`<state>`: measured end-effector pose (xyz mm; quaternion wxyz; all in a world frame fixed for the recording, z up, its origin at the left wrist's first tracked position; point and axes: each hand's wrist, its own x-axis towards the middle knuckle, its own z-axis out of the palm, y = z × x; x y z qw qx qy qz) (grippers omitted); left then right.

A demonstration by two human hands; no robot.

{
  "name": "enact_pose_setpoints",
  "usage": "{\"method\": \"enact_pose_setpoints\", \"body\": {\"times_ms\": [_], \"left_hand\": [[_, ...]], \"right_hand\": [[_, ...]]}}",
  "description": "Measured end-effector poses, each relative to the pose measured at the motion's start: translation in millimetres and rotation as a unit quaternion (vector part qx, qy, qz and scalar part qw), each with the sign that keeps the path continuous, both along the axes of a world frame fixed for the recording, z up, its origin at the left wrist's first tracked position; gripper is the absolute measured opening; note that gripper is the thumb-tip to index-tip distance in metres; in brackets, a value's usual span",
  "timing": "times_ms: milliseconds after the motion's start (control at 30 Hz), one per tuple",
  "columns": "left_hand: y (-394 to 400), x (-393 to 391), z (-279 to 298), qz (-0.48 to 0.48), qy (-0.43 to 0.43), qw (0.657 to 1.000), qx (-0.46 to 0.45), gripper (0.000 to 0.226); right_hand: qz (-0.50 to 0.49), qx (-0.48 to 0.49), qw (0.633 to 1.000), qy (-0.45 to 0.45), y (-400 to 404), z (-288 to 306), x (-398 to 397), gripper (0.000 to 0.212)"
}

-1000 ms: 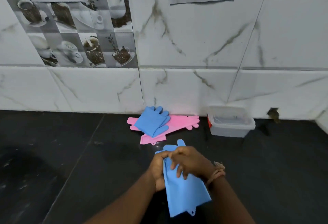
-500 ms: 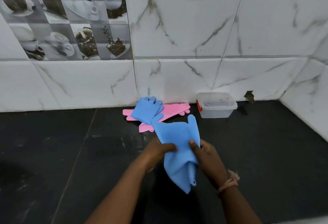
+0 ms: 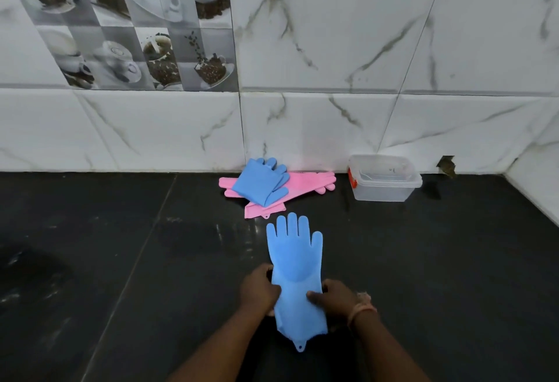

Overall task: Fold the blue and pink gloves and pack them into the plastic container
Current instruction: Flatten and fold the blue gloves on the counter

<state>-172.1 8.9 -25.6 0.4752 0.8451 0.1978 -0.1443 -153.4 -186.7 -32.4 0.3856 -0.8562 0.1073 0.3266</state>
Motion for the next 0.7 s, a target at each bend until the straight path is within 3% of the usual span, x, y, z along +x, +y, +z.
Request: {"method": "enact_pose_setpoints", "body": {"times_ms": [100,200,300,400,533,700], "left_hand": [[3.6,11.4,5.6,-0.056,0.006,0.982,0.183,0.029],[-3.7,34.3,6.5,-0.019,-0.033,0.987,0.155,0.034],[-13.8,52.7,6.1,-0.051,-0.037,0.988,0.141,0.063],[-17.5,57.4,3.6,-0.052,-0.003,0.983,0.175,0.066],[-14.3,60.3,6.5,-0.065,0.016,0.981,0.184,0.064],[0.4,71.7,28.3,-0.025,-0.041,0.989,0.142,0.031]], "right_hand": [[0.006,-0.096,0.995,0.011,-13.1,10.8,29.3,0.041],[-0.009,-0.159,0.979,-0.129,-7.1,21.9,66.3,0.035],[0.048,-0.093,0.975,-0.197,21.1,33.6,100.0,0.019],[0.094,-0.016,0.968,-0.233,54.9,40.3,129.0,0.025],[0.035,0.192,0.967,-0.165,94.9,46.8,163.8,0.009],[-0.048,0.332,0.942,0.006,139.4,46.0,203.0,0.037]]}}
